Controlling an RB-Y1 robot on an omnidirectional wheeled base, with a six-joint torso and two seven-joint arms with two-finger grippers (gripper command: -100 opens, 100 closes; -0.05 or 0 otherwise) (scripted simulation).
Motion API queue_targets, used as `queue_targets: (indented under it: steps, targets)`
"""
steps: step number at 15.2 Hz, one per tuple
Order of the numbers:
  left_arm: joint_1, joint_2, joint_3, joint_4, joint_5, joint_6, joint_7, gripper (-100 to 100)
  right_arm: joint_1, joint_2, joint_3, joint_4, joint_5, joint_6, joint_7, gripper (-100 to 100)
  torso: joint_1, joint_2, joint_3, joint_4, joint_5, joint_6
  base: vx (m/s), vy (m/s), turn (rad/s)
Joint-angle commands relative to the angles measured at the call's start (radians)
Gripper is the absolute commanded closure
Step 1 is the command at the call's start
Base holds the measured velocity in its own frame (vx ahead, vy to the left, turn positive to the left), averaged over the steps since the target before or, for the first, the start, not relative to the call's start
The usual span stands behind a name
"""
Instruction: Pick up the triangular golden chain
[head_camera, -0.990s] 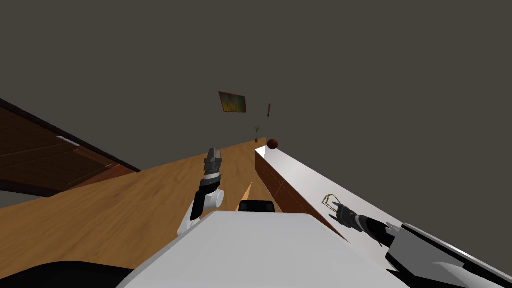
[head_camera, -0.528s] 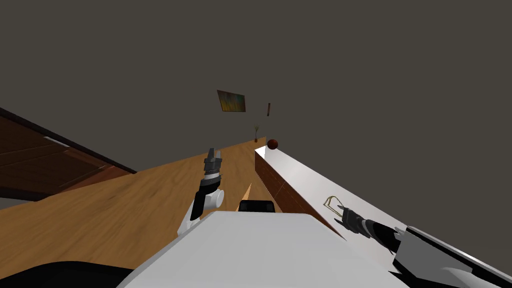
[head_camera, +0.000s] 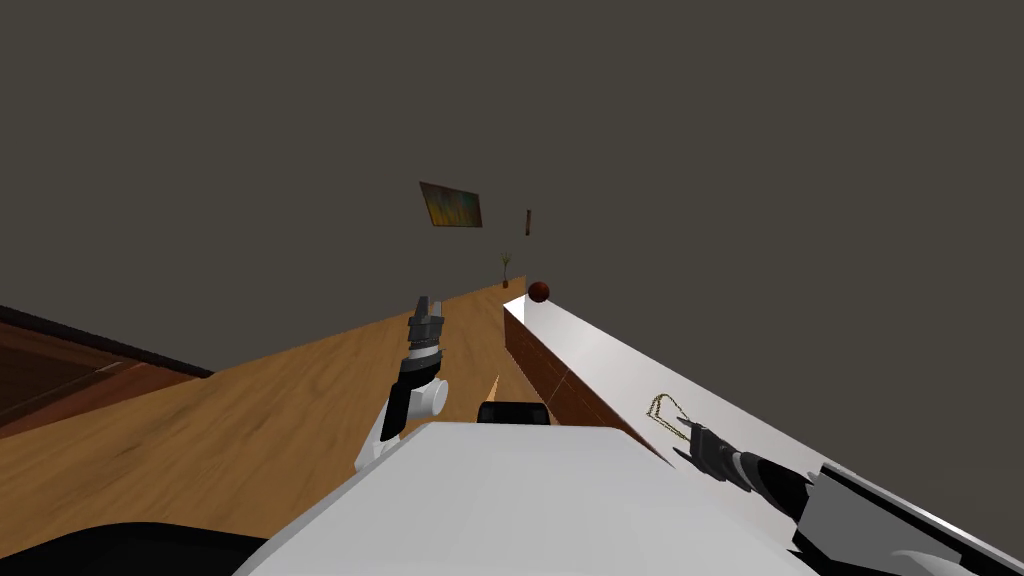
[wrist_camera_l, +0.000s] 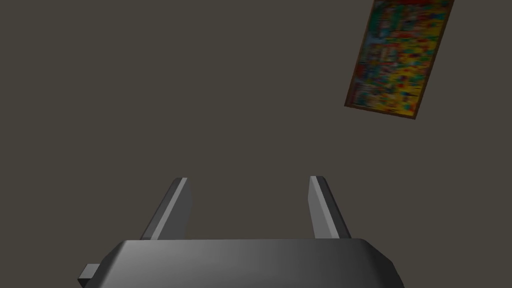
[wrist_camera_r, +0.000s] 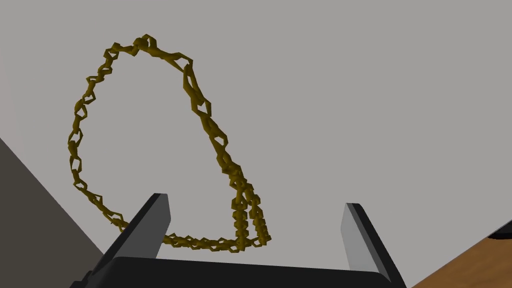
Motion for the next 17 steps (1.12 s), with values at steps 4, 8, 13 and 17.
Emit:
queue_targets:
  steps: [4,8,13,17]
  targets:
    - [0.000,0.000,0.000,0.000,0.000,0.000,0.000,0,0.024,0.003,-0.012,-0.002,-0.012,-0.012,0.051,-100,-0.002,0.000,0.000,0.000,-0.002,-0.001,0.155,0.010,-0.145]
    - [-0.001,0.000,0.000,0.000,0.000,0.000,0.000,0,0.025,0.004,-0.013,0.001,-0.012,-0.017,0.060,100,-0.004,0.009,0.005,0.003,-0.002,-0.002,0.018,0.003,-0.001]
    - [-0.001,0.000,0.000,0.000,0.000,0.000,0.000,0,-0.009,-0.002,0.005,0.005,0.005,0.002,-0.013,100,-0.006,0.021,0.012,0.005,-0.003,-0.003,-0.123,-0.007,0.154]
    - [-0.001,0.000,0.000,0.000,0.000,0.000,0.000,0,-0.037,-0.006,0.019,0.015,0.018,0.012,-0.066,100,-0.007,0.025,0.014,0.006,-0.003,-0.003,-0.181,-0.010,0.148]
